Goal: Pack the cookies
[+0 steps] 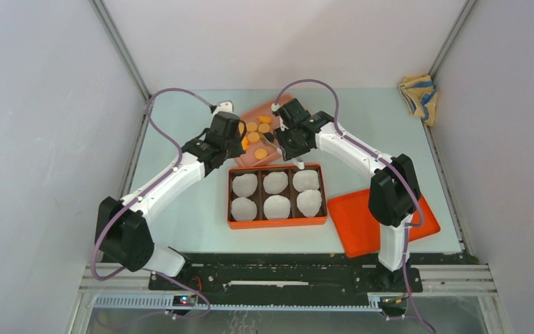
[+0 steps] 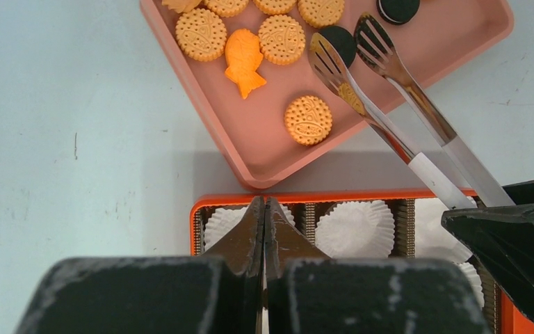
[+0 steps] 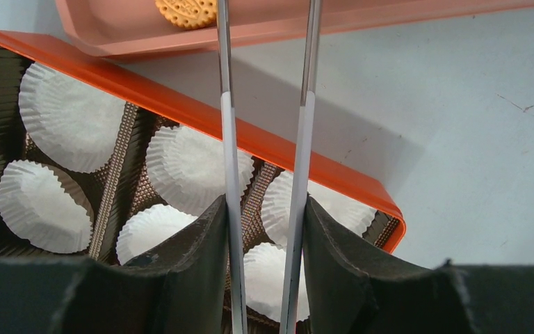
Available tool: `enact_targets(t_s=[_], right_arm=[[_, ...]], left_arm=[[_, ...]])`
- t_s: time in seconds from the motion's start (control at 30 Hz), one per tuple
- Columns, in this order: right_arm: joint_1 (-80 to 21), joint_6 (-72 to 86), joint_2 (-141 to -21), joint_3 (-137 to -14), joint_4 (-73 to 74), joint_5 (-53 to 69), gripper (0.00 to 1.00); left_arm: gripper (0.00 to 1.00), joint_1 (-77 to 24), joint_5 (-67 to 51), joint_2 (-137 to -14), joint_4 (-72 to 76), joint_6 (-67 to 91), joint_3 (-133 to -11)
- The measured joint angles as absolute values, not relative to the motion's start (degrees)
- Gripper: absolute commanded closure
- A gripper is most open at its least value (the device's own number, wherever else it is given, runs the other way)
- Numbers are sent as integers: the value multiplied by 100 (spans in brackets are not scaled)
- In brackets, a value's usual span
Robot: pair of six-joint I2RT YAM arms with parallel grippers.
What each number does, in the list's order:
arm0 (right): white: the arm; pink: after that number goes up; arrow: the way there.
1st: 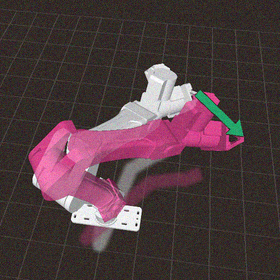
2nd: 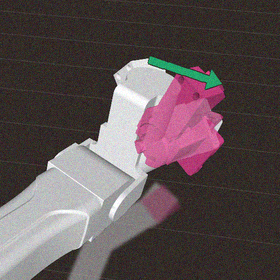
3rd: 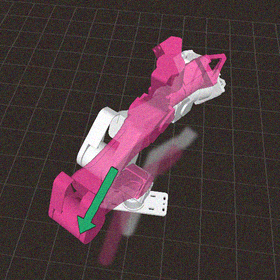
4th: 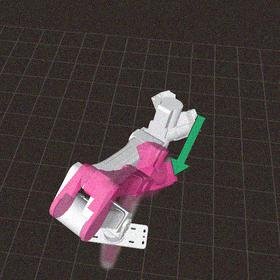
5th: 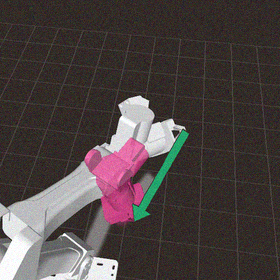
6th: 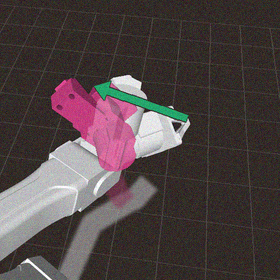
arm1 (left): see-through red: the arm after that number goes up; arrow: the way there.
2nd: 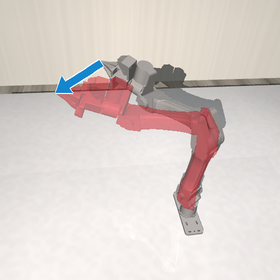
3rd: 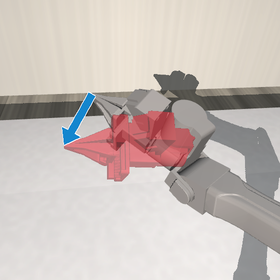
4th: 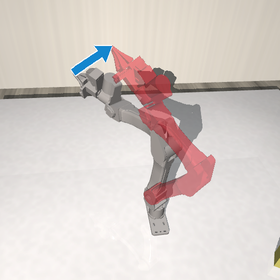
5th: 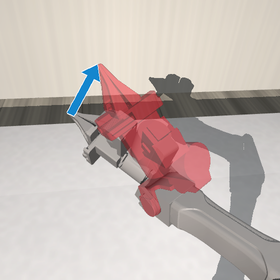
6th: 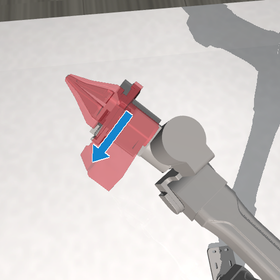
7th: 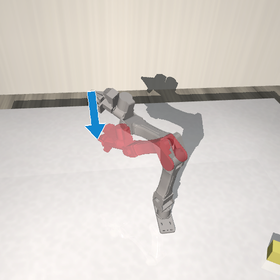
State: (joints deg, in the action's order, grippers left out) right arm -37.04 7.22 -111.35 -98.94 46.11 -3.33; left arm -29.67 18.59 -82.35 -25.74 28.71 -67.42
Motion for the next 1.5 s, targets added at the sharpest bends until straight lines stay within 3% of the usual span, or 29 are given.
enact_targets(t_s=[0.13,0.27,1.03,1.3,1.5], right_arm=[[-3673,718,-11135,-9894,4611,-263,90],[-3673,718,-11135,-9894,4611,-259,100],[-3887,679,-10294,-9362,4580,-364,100],[-4807,694,-8672,-8705,4589,-482,100],[-5614,923,-8136,-8062,4628,-454,100]], left_arm=[[100,-2967,1761,-8235,-2550,2915,-6731],[100,-2967,1761,-8226,-2543,2919,-6700],[100,-2965,2226,-7113,-2764,2917,-6364],[100,-2965,2285,-7105,-2777,2917,-6366],[100,-2967,2344,-7076,-2814,2917,-6364]])
